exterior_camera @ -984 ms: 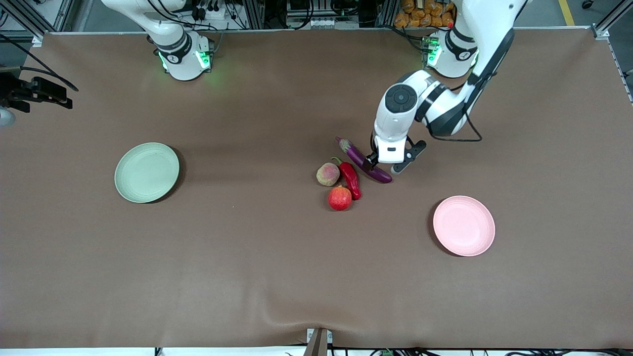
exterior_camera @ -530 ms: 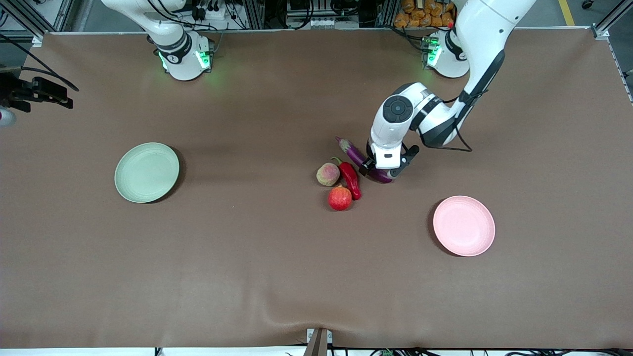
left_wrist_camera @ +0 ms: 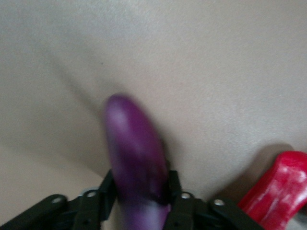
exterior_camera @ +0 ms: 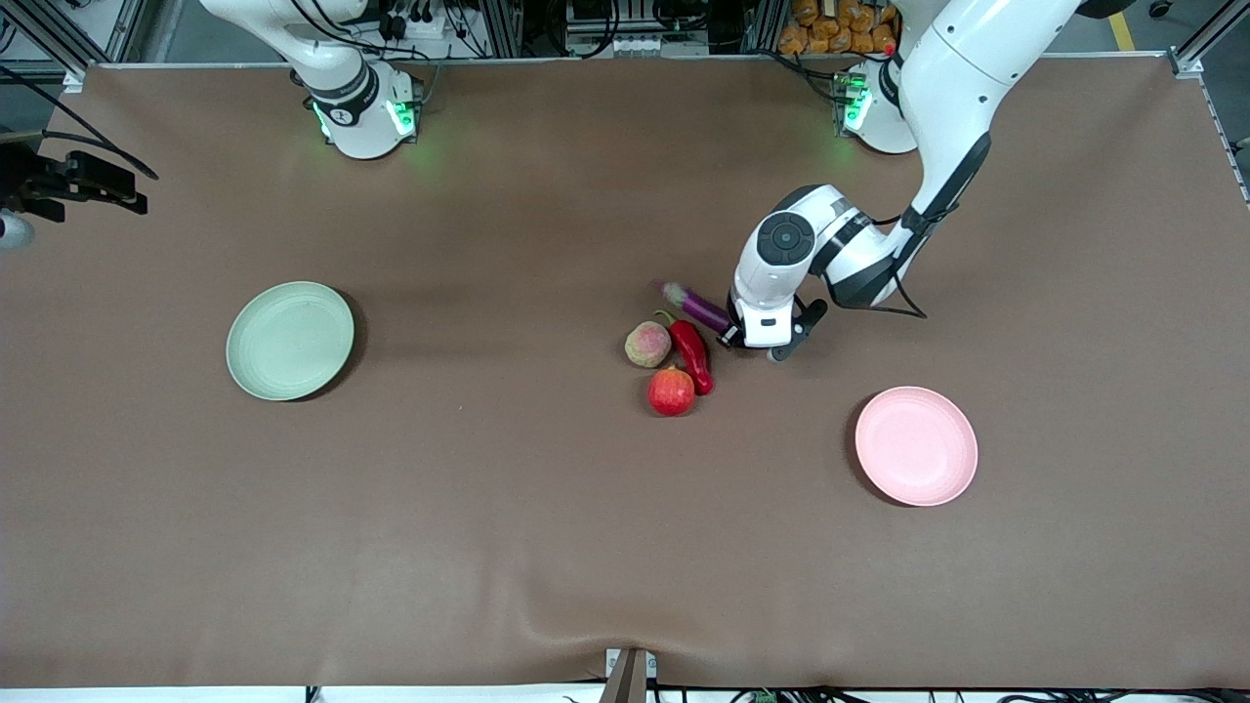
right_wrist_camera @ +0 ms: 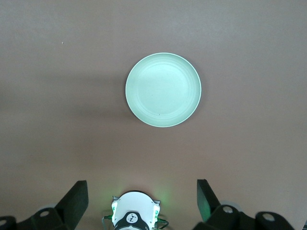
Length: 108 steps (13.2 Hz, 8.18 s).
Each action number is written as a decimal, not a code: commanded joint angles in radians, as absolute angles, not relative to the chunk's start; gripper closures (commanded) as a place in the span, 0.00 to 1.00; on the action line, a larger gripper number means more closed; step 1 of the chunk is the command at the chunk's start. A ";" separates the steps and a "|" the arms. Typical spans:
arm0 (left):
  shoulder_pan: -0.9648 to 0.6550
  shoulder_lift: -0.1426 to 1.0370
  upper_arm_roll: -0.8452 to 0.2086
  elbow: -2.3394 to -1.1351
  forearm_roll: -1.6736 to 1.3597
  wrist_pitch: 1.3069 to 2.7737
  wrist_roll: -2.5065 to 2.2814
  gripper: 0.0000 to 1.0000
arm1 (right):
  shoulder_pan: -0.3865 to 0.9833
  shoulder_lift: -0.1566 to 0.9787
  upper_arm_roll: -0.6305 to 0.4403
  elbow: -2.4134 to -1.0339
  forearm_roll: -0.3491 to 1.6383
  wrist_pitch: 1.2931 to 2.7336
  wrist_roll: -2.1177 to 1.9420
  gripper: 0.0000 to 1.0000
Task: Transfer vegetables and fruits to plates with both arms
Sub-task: 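Grasp the purple eggplant with the left gripper and lift it, then carry the eggplant to the pink plate while the right gripper reaches out, then lower the eggplant onto the pink plate while the right gripper grasps the apple, then carry the apple to the green plate while the left gripper grasps the chili, then release the apple on the green plate while the left gripper places the chili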
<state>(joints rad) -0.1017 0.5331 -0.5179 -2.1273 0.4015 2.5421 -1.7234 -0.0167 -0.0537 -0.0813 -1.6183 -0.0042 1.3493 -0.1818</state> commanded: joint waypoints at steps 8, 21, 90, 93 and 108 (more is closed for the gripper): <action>0.165 0.377 -0.540 -1.927 0.379 2.212 -1.112 1.00 | 0.006 0.138 -0.084 -1.531 -0.005 1.260 -0.181 0.00; 0.408 0.612 -0.538 -1.698 0.348 2.164 -0.411 1.00 | 0.254 0.350 -0.084 -1.508 0.300 1.583 0.326 0.00; 0.419 0.725 -0.712 -1.663 0.549 2.152 -0.630 1.00 | -0.511 0.365 0.396 -2.060 0.203 1.932 0.055 0.00; 0.431 0.736 -0.693 -1.649 0.390 2.203 -0.661 0.85 | -0.404 0.359 0.446 -1.991 0.242 1.898 0.353 0.00; 0.454 0.378 -0.695 -1.418 0.238 1.728 -0.552 0.00 | 0.617 0.719 0.102 -1.603 0.351 2.549 1.497 0.00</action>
